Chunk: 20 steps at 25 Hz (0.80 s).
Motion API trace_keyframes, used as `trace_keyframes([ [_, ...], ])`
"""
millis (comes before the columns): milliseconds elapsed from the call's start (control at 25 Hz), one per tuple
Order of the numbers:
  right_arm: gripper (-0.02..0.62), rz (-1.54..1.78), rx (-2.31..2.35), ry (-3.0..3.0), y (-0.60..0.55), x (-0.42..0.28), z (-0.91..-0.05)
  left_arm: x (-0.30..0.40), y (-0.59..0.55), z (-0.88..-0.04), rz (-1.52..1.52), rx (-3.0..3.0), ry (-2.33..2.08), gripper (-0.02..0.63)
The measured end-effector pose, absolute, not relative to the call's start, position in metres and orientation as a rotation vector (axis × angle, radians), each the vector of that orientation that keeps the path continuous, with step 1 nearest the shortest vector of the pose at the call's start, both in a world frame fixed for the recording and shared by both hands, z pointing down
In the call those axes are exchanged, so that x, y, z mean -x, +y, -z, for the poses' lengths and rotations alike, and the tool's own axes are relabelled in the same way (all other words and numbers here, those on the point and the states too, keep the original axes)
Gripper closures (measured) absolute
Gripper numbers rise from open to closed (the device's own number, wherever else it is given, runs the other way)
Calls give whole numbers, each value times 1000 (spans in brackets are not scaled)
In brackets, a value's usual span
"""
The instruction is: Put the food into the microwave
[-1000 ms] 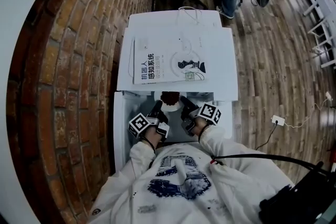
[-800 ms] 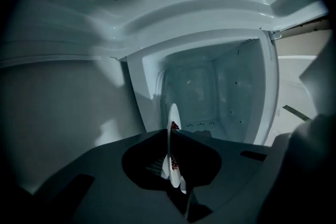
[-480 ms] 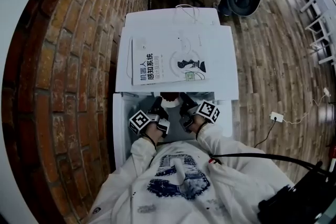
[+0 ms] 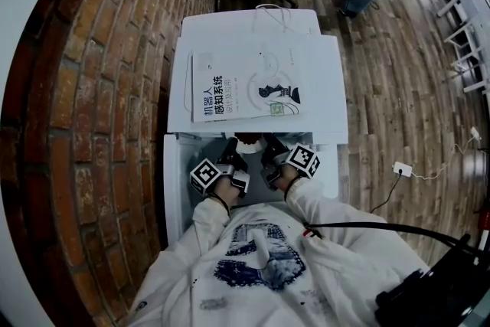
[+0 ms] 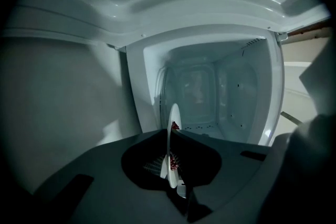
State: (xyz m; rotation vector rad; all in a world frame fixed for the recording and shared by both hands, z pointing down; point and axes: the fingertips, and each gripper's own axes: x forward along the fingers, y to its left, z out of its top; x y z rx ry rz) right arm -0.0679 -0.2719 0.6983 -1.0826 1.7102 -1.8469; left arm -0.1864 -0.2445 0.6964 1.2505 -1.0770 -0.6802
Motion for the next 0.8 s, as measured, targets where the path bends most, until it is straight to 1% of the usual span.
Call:
trace_keyframes([
  [480,569,1845,1076,1706,-270,68,-697,180,-242,-695,667,-1254,-1064,582],
  [640,569,1841,1079,1708,-270,68,-697,174,-238,-692,658,-1272,-1034,522],
  [800,569,1837,1076,1705,-271,67,-698,166,-228,-690,643,-1277,-997,512],
])
